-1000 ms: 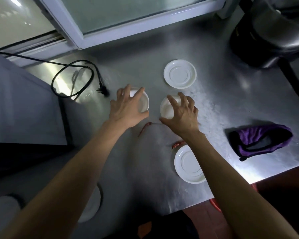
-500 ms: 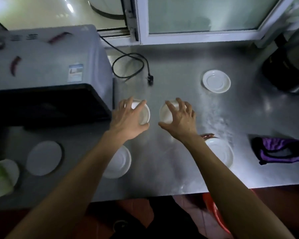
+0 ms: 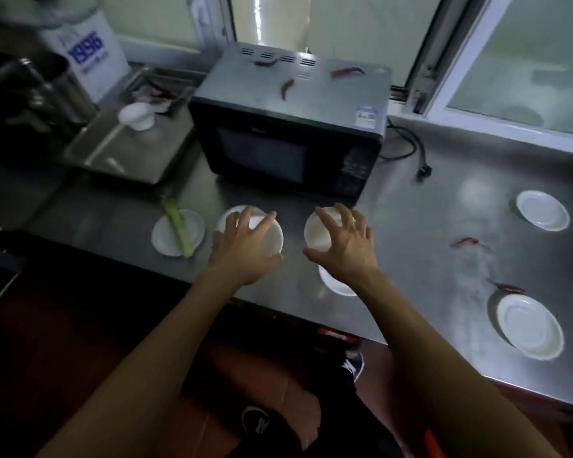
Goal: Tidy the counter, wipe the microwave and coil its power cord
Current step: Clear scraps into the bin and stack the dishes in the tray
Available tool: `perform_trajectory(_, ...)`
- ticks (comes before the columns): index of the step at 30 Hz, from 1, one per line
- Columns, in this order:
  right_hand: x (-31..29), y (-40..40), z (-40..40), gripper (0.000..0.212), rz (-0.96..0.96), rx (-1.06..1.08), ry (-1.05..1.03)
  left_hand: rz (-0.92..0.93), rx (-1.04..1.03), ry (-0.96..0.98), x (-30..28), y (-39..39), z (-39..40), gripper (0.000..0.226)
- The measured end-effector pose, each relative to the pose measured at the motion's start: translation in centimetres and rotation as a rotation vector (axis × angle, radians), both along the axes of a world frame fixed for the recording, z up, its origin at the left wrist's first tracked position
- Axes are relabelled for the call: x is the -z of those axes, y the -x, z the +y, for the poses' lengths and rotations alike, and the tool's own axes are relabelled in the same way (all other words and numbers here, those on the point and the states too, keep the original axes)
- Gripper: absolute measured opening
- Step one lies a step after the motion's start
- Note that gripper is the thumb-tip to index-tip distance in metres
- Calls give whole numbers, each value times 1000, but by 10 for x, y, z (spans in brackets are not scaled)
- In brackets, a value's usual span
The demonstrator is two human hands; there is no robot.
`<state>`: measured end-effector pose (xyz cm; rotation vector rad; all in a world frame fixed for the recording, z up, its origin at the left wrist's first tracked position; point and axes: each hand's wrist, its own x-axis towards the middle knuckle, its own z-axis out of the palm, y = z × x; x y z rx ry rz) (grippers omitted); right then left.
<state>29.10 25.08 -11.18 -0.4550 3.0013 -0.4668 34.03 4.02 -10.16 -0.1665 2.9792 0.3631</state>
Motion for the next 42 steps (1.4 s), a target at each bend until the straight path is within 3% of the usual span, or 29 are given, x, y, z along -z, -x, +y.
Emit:
perform_trajectory(8,-14,-30,-139,89,31,-244,1,16,-225,22,-14,-80,-122,86)
perform_trajectory(15,-4,-21,-229,86,-2,-364,14,-4,-374,4,-6,-101,-200,83)
perform_trajectory(33,1,71,-446,89,-104,-516,85,-6,-515,0,-17,-15,-392,90)
perform_trajectory(42,4,83,-537,89,-73,-438,47,37,-459,-86,-8,6,-505,86)
